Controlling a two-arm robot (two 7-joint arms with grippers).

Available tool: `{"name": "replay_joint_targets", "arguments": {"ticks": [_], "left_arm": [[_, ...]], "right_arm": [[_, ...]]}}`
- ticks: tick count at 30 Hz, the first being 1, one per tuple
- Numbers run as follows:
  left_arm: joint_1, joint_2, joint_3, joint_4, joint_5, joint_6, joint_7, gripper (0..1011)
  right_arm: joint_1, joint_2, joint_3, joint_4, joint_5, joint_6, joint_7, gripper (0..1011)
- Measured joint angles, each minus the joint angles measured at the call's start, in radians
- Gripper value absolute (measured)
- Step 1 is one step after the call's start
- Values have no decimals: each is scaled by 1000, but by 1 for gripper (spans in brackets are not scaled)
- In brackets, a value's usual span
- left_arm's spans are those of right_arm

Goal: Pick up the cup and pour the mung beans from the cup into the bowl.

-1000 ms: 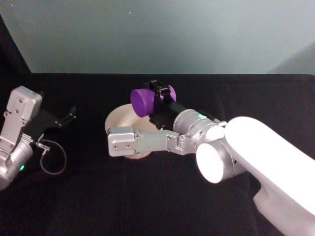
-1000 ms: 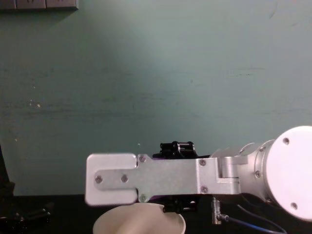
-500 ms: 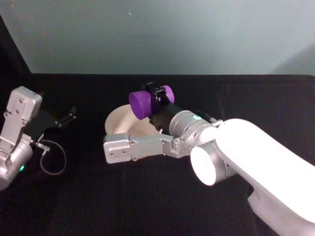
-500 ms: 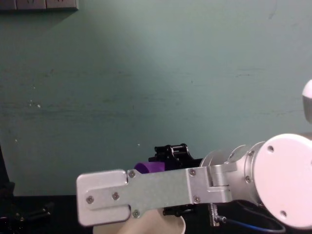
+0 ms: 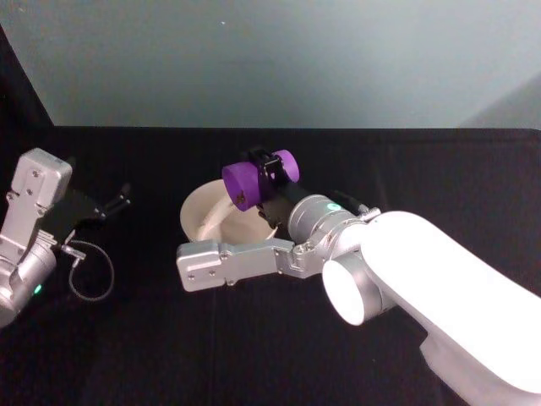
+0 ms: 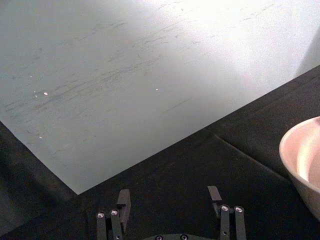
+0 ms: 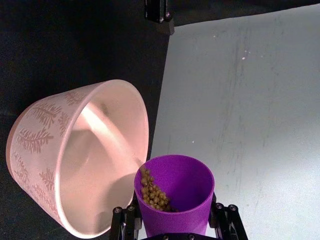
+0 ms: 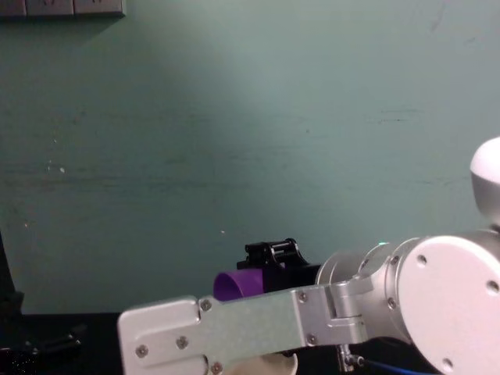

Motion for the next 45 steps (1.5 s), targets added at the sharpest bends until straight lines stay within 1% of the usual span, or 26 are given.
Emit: {"name": "replay_joint_targets", "arguments": {"ticks": [5, 15, 33, 45], "left_arm": [[0, 0, 0, 0, 0, 0, 0, 1000], [0, 0, 0, 0, 0, 0, 0, 1000], [0, 0, 0, 0, 0, 0, 0, 1000], [0, 0, 0, 0, 0, 0, 0, 1000]], "right_arm": [[-2, -5, -1, 9, -17, -7, 1, 718], [-7, -10, 0, 17, -34, -12, 1, 718], [-3, -19, -2, 25, -56, -14, 4, 718], [4, -22, -16, 30, -75, -16, 15, 718]]}}
